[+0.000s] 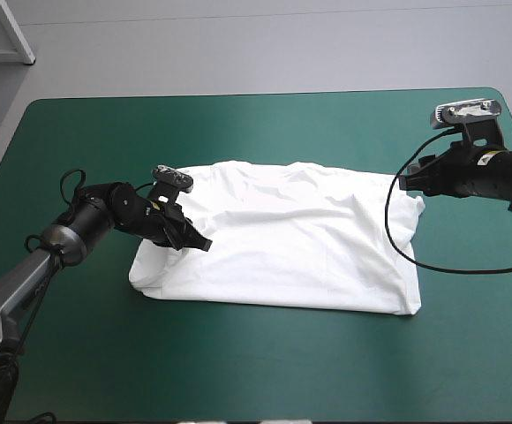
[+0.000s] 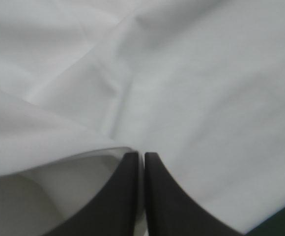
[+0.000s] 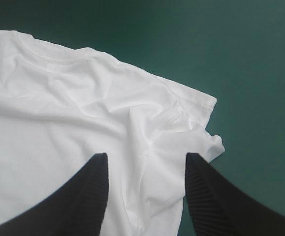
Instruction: Fold the cloth
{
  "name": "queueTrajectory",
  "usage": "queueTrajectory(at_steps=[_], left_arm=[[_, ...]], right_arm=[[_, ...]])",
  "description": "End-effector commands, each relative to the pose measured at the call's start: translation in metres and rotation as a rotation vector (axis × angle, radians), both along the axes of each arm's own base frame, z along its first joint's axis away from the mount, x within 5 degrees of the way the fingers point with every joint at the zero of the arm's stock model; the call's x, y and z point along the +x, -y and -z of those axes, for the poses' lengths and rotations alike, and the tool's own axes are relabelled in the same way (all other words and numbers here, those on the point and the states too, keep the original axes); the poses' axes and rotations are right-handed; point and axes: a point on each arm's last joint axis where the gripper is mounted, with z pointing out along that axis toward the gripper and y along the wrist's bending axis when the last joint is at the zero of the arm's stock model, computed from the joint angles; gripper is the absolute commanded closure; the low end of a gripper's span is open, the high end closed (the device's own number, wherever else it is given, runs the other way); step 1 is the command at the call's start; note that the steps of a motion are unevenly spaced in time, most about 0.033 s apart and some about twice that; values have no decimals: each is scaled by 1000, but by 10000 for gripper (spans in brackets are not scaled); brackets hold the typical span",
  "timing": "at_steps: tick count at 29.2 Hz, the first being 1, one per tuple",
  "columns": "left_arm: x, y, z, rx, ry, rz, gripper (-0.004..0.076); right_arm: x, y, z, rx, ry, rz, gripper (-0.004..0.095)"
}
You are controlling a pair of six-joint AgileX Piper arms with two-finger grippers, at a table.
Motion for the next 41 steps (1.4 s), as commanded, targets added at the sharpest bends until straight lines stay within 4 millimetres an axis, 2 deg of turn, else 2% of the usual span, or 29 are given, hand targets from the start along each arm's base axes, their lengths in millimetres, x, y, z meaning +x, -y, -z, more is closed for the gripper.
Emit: queueTrajectory(at_steps=[1,4,6,8,12,14,18,21,26,30,34,41], left_arm=[[-2,2,-16,-17,52,26,538],[-6,2,-15,-11,11,41,275],[-10,2,-18,-16,-8,41,187],[-16,0,-25,-19,-5,40,200],[-33,-11,-54,0,94,16,283],[-44,-19,-67,25,134,-27,286],[-58,-35,-72,135,86,-96,286],[-63,-42,-61,219,18,-119,286],[-70,-48,-33,266,-47,-149,286],[-70,-48,-15,246,-32,-185,286],[-69,-51,-1,246,-14,-238,286],[-56,-53,25,320,-51,-290,286]], right_arm=[[-4,1,-17,16,89,10,436],[-4,1,-17,16,91,10,436],[-4,1,-17,16,91,10,436],[-4,1,-17,11,89,10,436],[-6,1,-14,-3,49,-5,436],[-9,1,-11,-8,8,-18,436],[-13,0,-6,-3,-58,-26,457],[-19,0,9,1,-92,-23,499],[-27,1,56,4,-204,-7,523],[-32,1,83,11,-238,12,526],[-35,2,99,12,-267,16,527],[-34,2,104,0,-252,14,527]])
